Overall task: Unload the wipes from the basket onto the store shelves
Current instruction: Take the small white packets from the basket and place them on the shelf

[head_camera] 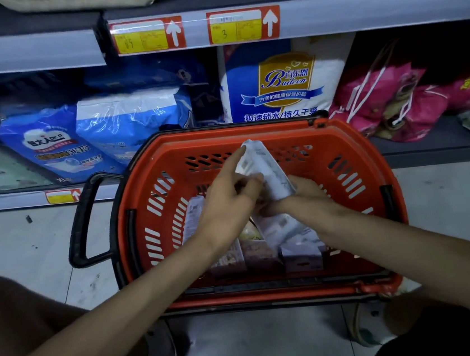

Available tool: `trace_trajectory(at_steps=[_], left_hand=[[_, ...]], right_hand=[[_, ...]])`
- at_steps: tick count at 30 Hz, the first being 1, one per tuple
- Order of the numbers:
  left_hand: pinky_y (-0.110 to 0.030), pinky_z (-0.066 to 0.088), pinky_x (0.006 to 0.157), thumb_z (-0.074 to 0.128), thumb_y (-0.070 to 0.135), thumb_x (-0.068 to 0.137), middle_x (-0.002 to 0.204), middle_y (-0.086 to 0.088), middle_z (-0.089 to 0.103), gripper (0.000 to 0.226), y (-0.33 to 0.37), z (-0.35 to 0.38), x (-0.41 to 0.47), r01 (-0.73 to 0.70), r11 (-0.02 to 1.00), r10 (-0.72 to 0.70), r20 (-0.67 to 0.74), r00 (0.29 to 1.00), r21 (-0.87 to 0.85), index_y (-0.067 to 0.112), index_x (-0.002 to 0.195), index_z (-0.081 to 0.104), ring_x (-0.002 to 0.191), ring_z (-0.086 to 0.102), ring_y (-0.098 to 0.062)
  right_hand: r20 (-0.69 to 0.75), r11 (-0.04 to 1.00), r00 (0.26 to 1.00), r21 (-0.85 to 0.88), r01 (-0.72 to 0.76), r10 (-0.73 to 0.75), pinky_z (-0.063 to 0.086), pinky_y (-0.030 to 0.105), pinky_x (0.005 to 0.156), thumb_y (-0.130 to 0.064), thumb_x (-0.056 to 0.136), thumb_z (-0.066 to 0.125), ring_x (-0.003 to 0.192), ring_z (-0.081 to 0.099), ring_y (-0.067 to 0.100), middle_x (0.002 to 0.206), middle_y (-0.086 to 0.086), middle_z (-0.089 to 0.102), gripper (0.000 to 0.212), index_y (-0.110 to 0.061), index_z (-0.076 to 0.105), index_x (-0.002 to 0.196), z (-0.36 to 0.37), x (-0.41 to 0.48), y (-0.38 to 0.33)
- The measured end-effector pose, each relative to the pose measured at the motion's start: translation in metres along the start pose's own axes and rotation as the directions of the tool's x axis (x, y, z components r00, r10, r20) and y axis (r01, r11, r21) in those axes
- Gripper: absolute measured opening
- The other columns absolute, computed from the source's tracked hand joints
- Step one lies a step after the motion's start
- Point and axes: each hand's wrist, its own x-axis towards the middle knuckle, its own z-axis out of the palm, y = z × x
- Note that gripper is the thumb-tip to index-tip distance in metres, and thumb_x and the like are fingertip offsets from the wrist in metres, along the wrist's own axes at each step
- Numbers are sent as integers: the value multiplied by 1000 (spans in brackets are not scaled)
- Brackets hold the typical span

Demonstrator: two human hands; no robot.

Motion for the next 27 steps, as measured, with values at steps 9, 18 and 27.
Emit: trace_trajectory(at_steps=[9,18,27], left_hand=[[-18,57,73,55,9,106,101,-17,73,23,10,-28,3,68,980,-93,-127,988,-187,15,125,66,92,71,-25],[-23,55,82,61,28,104,113,-15,69,32,11,-23,-6,106,987,-106,4,994,-118,29,137,61,101,69,-21],[-31,61,92,70,41,97,122,1,76,45,23,-10,-8,195,921,-172,99,980,-336,24,138,63,108,74,-12]], right_hand=[[73,920,988,362,-153,136,51,57,100,-40,51,92,118,65,40,133,8,68,67,-25,78,115,-32,4,-4],[-59,945,998,324,45,-27,57,58,91,-21,73,82,103,73,39,117,10,76,53,-22,71,125,-29,-6,-12],[-27,887,902,177,428,-430,55,35,100,-13,101,61,119,68,14,129,-3,72,40,-18,60,140,10,-35,-22]])
